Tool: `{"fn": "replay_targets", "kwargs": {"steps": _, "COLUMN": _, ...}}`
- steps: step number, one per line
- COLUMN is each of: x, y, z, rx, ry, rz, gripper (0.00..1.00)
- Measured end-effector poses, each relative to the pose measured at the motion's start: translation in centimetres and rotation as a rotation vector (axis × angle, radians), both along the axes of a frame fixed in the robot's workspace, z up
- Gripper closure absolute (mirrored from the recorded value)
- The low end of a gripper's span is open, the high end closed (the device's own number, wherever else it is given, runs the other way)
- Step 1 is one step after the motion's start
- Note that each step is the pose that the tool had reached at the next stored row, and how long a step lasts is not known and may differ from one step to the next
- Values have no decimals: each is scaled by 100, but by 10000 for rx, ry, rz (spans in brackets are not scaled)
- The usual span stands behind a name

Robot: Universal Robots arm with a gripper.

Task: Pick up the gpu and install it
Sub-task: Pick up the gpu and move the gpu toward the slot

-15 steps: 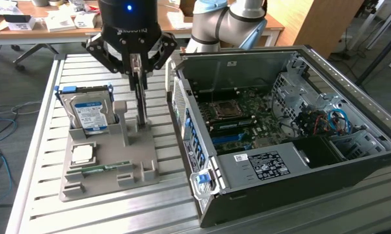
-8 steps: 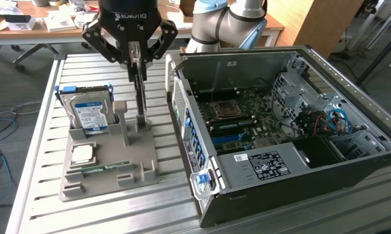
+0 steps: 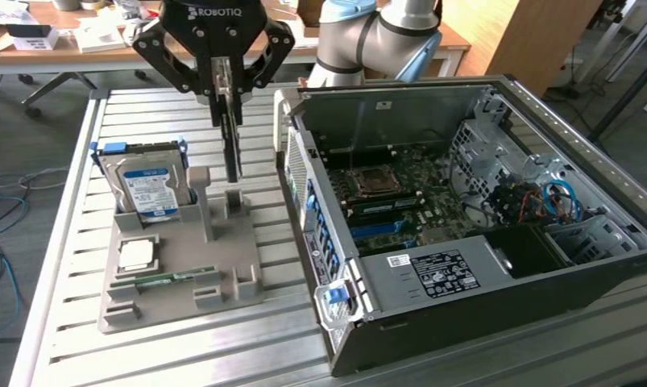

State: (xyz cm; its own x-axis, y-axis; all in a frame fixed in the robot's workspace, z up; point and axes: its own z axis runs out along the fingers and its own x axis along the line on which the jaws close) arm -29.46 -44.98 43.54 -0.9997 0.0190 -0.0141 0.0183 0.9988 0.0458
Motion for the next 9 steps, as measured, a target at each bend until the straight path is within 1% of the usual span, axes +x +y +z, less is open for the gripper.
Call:
{"fn": "replay_targets", "kwargs": {"steps": 4, "x": 4, "y": 0, "z": 2, "rx": -2, "ry": 2, "rz": 2, "gripper": 74}}
{"fn": "replay_targets", "kwargs": {"steps": 7, "x": 54, "y": 0, "z": 1, "rx": -2, "ry": 2, "rz": 1, "gripper": 74}}
{"fn": "replay_targets", "kwargs": {"steps": 9, "x": 111, "y": 0, "z": 1, "rx": 0, "ry": 1, "rz": 0, "gripper": 74}}
